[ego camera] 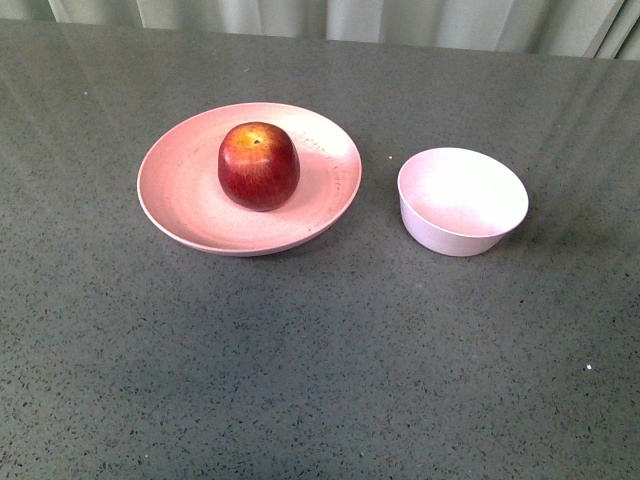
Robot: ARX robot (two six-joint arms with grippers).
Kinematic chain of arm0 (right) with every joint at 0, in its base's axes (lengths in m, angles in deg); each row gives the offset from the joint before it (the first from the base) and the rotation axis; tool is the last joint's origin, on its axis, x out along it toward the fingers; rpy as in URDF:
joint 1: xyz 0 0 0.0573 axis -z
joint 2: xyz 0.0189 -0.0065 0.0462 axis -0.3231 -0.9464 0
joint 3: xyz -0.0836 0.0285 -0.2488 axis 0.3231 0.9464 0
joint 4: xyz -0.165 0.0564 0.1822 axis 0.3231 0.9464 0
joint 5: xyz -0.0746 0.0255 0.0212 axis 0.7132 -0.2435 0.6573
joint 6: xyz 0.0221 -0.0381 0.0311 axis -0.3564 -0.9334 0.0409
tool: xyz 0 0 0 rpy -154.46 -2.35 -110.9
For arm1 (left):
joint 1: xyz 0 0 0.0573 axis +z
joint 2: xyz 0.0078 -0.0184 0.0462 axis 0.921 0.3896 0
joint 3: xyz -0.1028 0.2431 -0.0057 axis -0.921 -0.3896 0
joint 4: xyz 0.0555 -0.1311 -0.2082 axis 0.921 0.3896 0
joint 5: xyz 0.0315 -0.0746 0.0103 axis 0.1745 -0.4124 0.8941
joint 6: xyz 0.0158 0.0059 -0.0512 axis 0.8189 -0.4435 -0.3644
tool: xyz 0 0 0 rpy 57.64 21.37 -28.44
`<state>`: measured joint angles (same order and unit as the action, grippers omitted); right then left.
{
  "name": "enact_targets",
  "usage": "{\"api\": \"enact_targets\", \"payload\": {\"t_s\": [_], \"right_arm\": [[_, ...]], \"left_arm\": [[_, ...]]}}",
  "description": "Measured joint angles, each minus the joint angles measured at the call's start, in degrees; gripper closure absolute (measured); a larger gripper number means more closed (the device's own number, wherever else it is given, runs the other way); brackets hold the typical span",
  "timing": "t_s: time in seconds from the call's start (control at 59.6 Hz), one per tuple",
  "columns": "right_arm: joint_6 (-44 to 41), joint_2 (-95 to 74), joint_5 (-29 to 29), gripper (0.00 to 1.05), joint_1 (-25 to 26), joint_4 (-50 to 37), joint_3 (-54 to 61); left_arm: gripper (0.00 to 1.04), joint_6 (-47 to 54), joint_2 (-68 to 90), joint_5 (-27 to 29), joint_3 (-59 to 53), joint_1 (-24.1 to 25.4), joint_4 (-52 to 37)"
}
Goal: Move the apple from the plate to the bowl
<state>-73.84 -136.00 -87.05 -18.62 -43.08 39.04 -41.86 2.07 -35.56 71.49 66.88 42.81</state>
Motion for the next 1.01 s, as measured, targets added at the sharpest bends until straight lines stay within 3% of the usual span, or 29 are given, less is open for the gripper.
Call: {"api": "enact_targets", "payload": {"t_s": [0.034, 0.218, 1.006], "right_arm": [[-0.1, 2.0, 0.0, 1.03, 0.0, 0.8, 1.2], [-0.3, 7.7, 0.0, 1.03, 0.0, 0.8, 6.4], [-0.3, 38.5, 0.0, 1.03, 0.0, 27.4, 9.2]], "left_arm": [[0.09, 0.0, 0.0, 0.0, 0.0, 0.0, 0.0], [0.09, 0.0, 0.0, 0.0, 0.0, 0.0, 0.0], [0.09, 0.0, 0.0, 0.0, 0.0, 0.0, 0.0]]}}
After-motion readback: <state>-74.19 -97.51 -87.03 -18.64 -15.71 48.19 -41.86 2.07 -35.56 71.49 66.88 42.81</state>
